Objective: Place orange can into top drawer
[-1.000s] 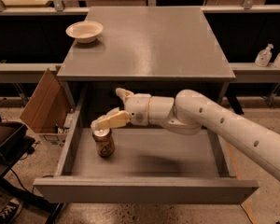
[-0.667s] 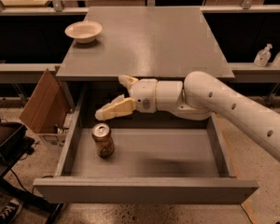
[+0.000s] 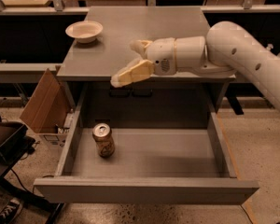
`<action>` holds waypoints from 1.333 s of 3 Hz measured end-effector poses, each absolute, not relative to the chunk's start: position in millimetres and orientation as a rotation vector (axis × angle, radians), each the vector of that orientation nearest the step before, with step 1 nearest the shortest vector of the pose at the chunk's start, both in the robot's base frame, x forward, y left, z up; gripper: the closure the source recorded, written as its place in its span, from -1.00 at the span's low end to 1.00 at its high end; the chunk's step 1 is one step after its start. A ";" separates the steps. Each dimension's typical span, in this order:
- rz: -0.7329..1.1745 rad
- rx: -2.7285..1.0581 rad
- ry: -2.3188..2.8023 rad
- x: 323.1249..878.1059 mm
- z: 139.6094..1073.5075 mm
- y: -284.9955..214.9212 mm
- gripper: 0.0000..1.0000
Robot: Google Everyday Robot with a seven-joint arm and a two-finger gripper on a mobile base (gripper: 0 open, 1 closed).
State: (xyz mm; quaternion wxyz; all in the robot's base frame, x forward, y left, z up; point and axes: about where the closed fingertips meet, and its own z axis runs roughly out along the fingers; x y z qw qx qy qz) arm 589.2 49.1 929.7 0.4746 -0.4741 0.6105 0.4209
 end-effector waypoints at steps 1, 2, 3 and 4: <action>0.880 -1.120 1.554 611.4 958.6 6.6 -1.00; 0.643 -1.020 1.639 636.1 982.9 -37.8 -1.00; 0.371 -0.947 1.742 647.7 1001.8 -70.9 -1.00; 0.159 -0.884 1.813 644.8 1012.7 -98.0 -1.00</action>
Offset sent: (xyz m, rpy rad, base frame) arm 0.0771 -0.1615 0.0948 -0.2842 -0.1871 -0.6354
